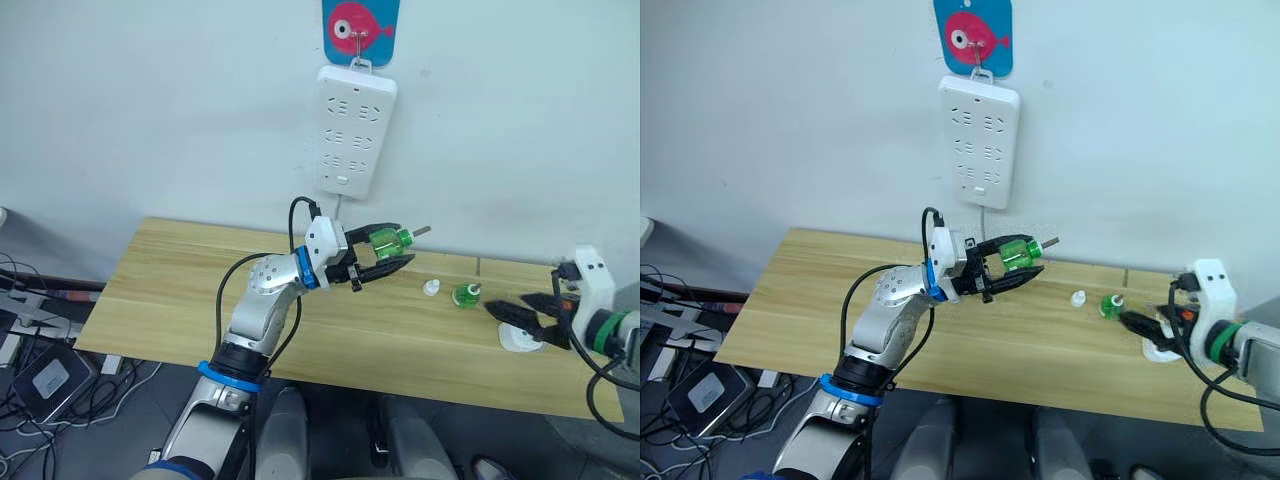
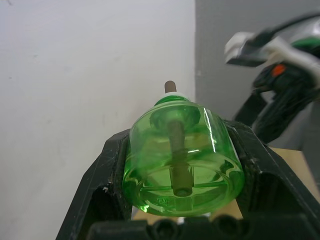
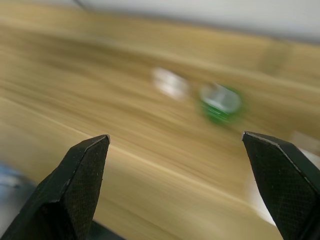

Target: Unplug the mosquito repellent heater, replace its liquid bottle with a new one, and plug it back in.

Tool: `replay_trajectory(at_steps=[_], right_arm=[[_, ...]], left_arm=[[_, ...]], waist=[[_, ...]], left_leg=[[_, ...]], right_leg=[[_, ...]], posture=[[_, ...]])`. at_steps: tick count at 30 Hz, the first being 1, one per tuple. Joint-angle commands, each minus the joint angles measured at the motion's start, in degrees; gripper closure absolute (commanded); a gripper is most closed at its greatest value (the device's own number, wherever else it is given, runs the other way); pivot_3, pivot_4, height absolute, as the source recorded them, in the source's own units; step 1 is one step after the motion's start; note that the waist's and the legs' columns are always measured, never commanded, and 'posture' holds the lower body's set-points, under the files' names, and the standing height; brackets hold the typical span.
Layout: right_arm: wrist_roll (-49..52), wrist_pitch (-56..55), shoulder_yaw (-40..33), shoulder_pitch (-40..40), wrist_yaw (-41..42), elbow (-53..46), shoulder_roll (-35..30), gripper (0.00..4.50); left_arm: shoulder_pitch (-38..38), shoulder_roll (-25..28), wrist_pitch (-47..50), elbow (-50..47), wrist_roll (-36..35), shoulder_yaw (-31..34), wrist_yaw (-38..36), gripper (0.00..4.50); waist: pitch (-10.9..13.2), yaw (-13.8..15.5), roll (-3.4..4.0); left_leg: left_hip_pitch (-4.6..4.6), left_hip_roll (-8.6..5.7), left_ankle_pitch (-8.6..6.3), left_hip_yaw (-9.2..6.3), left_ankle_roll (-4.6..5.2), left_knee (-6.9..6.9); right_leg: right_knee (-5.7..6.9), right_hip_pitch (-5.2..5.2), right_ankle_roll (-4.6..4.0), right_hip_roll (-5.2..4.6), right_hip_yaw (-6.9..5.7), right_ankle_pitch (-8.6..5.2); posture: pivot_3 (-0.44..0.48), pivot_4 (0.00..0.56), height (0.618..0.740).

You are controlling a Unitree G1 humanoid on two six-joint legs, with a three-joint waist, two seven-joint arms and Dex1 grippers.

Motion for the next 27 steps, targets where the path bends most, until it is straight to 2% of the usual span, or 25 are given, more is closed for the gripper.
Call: replay_trajectory(at_steps=[1, 11, 14, 18, 27], right_arm=[[-7.9, 1.3, 1.7, -2.1, 1.7, 5.4, -0.3, 0.07], [-17.4, 11.6, 6.1, -15.5, 1.0, 18.0, 7.9, 0.07], [-19.6, 14.6, 6.0, -16.7, 1.3, 19.9, 9.6, 0.07], [-24.9, 14.7, 7.6, -16.3, 3.6, 21.3, 9.7, 0.07], [-30.6, 15.7, 8.2, -19.6, 8.0, 24.8, 14.3, 0.07]], left_arm=[[-0.4, 1.1, 1.8, -2.7, -2.3, -0.3, -3.0, 2.22], [1.5, 2.2, 1.9, -4.8, -2.0, -0.7, -4.2, 2.22], [2.2, 2.6, 2.8, -5.9, -2.0, -0.7, -3.9, 2.22], [3.7, 3.7, 2.5, -7.3, -1.8, -0.7, -4.0, 2.22], [5.1, 4.7, 4.6, -10.3, -2.0, -0.8, -2.6, 2.22]], waist=[[0.1, -0.1, -0.06], [0.9, 0.1, 0.01], [1.0, 0.4, 0.09], [1.0, 0.6, 0.16], [1.2, 0.9, 0.14]], left_leg=[[-0.01, 0.00, 0.00, 0.02, 0.00, 0.00], [-0.10, -0.01, -0.03, 0.07, 0.04, -0.06], [-0.12, 0.00, -0.05, 0.06, 0.07, -0.09], [-0.15, 0.00, -0.09, 0.09, 0.15, -0.11], [-0.17, 0.02, -0.11, 0.14, 0.17, -0.13]], right_leg=[[-0.02, 0.00, 0.00, 0.00, 0.02, 0.00], [-0.30, 0.00, 0.02, -0.01, 0.10, 0.01], [-0.35, 0.00, 0.02, -0.01, 0.07, 0.01], [-0.49, 0.00, 0.02, -0.03, 0.09, 0.01], [-0.66, 0.03, 0.10, -0.03, 0.15, 0.06]], posture=[[0.179, 0.318, 0.740], [0.221, 0.339, 0.740], [0.245, 0.344, 0.740], [0.262, 0.346, 0.740], [0.285, 0.355, 0.740]])
